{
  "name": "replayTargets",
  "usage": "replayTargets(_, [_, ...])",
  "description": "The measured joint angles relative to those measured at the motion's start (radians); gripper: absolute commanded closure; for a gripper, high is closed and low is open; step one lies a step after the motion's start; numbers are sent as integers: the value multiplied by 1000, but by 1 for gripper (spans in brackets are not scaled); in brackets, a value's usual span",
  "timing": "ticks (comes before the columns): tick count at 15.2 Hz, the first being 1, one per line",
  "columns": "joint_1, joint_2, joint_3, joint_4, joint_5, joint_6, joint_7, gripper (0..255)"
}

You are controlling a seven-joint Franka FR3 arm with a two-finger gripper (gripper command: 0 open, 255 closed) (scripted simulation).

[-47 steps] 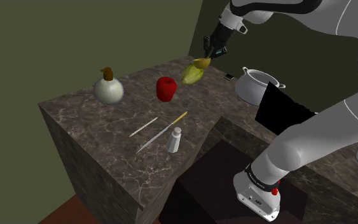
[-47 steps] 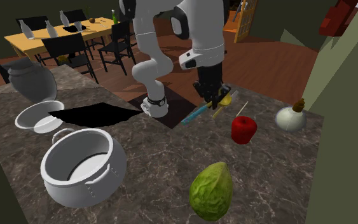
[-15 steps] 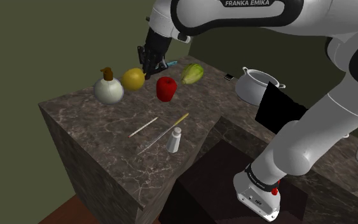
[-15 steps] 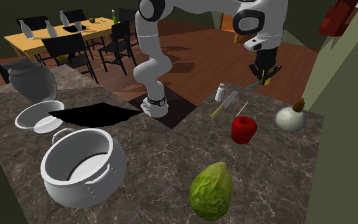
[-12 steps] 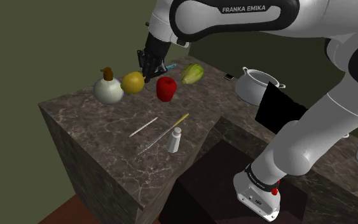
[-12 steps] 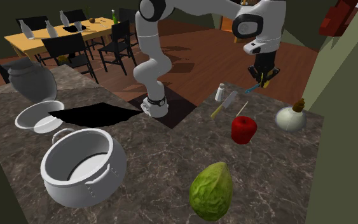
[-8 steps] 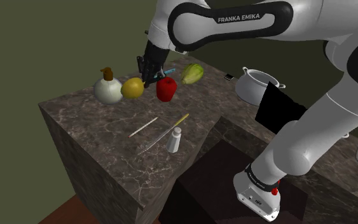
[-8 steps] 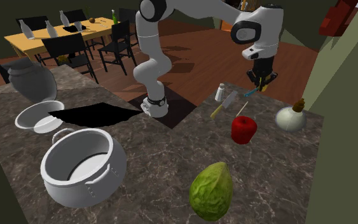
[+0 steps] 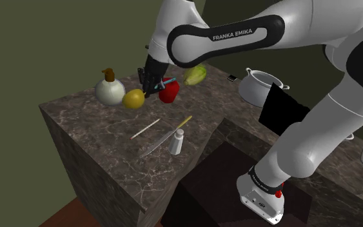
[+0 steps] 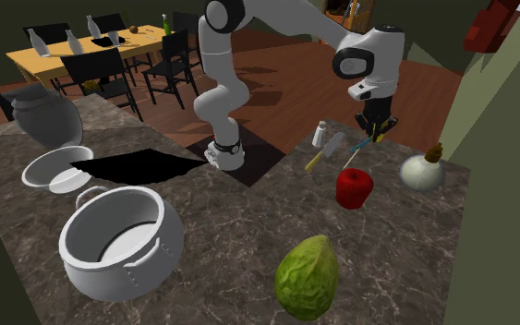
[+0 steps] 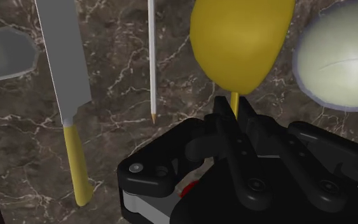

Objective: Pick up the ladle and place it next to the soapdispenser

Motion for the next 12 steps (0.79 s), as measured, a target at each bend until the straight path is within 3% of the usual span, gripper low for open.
replayTargets(12, [2,65,2,-95,-27,157,14,255])
